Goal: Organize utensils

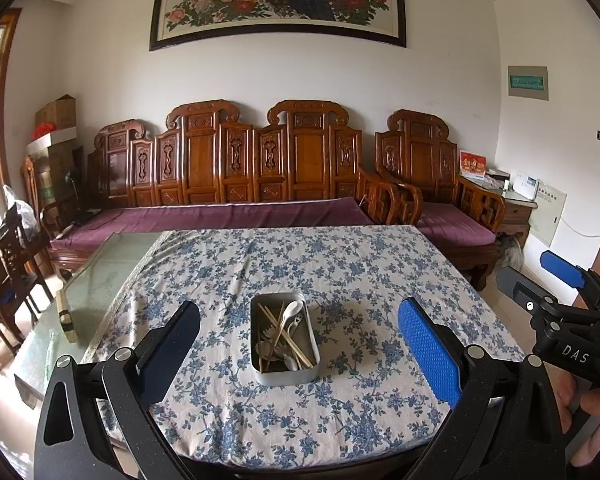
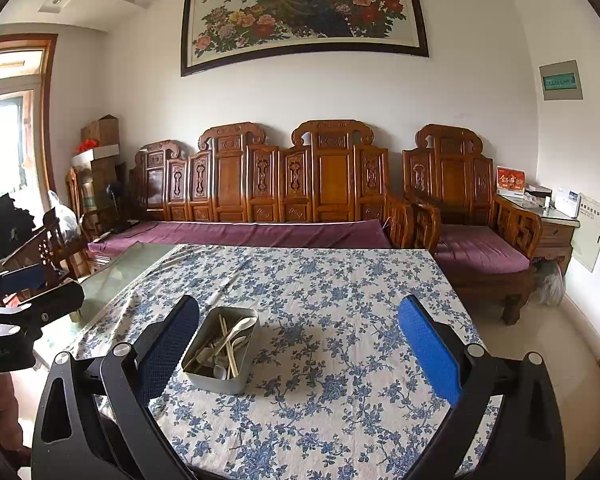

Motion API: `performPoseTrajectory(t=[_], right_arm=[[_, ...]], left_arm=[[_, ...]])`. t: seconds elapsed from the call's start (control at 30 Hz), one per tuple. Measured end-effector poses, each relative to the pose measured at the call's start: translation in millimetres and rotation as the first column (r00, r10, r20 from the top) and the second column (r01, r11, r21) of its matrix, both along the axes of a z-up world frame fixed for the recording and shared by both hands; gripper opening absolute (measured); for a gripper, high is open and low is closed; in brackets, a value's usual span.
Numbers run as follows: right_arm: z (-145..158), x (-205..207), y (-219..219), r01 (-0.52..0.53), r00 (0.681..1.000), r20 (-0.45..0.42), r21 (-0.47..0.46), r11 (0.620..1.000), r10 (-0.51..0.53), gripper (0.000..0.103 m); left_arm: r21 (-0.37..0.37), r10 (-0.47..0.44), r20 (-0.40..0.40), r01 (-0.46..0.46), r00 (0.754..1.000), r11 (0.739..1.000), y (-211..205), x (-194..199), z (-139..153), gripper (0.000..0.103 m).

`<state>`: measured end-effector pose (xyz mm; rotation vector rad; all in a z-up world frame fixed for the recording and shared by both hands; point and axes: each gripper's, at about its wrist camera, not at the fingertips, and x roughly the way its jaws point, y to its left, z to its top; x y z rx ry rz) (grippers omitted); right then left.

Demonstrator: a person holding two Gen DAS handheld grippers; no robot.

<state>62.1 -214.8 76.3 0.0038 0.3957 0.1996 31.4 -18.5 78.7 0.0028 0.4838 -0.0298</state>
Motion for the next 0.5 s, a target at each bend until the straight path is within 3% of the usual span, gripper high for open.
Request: performPoseTrajectory(t=[0.5], right_arm=[[2.4,-0.3,0.8,-0.002,1.000,0.001,0.002,1.000,0.002,0.100]], left_arm=[[0.001,0.000,-0.001,0.000,1.000,1.000,1.4,-1.8,0.4,0.096]])
